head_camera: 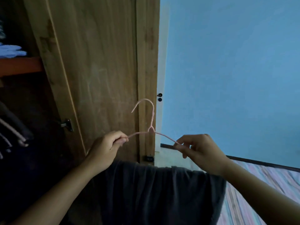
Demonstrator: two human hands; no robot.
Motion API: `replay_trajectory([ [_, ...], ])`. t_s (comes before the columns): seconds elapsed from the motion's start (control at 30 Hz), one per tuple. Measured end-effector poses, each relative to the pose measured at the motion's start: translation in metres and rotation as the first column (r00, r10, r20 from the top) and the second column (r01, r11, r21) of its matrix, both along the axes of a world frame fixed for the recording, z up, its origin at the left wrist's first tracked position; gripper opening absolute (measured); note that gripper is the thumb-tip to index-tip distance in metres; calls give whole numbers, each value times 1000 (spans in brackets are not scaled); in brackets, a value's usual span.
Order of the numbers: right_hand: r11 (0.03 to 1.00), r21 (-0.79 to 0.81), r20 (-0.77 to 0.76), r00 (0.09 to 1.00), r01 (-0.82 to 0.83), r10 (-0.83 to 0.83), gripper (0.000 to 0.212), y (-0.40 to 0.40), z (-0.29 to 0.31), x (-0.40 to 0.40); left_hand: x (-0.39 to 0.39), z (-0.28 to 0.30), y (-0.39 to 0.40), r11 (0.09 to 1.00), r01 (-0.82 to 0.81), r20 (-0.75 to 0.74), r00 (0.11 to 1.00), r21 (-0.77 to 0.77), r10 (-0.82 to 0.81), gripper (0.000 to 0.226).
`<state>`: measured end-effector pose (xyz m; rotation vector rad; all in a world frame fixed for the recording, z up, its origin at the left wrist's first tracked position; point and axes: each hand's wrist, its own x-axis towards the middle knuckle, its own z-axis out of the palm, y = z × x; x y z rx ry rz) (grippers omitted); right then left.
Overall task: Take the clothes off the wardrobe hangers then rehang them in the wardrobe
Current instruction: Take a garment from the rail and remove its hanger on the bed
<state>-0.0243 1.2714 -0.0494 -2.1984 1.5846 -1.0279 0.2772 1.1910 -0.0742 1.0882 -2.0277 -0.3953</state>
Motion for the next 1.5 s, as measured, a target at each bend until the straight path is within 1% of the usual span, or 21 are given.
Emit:
replay_trajectory([
  [0.13, 992, 13, 55, 990, 127, -128, 13, 22, -1, -41, -50, 7, -1, 991, 128, -49, 990, -41, -130, 17],
  [0.3, 954, 56, 68, 952, 294, -298, 16, 53, -4, -80, -103, 8, -8, 953, 301, -83, 951, 26, -298, 20],
  [0.4, 914, 60, 59, 912, 402, -405, 17, 74, -7, -94, -131, 5, -15, 915, 402, -71, 914, 23, -400, 23],
  [0.57, 823, 85, 69, 821, 561, -566, 15, 117, -18, -93, -162, -1, -19, 810, 586, -39, 810, 23, -585, 30],
  [0.73, 713, 126, 74, 710, 689, -700, 13, 161, -33, -76, -187, -18, -18, 684, 726, -13, 686, 69, -727, 24],
  [0.83, 641, 143, 37, 643, 754, -765, 13, 185, -41, -58, -200, -26, -14, 596, 799, -26, 600, 79, -800, 22],
  [0.93, 572, 177, 1, 581, 801, -814, 15, 208, -47, -42, -215, -33, -5, 521, 849, -39, 525, 83, -850, 27],
  [1.03, 512, 225, 15, 523, 829, -852, 14, 232, -52, -28, -229, -39, 7, 438, 895, -50, 443, 83, -895, 27],
  [1.23, 391, 283, 17, 403, 876, -915, 18, 269, -65, -10, -265, -57, 33, 290, 946, -76, 303, 146, -950, 27],
  [1.4, 302, 390, 31, 315, 870, -949, 21, 302, -94, -12, -305, -92, 60, 169, 954, -94, 197, 246, -976, 30],
  [1.5, 244, 457, 19, 265, 855, -964, 24, 319, -123, -27, -331, -122, 79, 125, 939, -79, 158, 321, -984, 30],
])
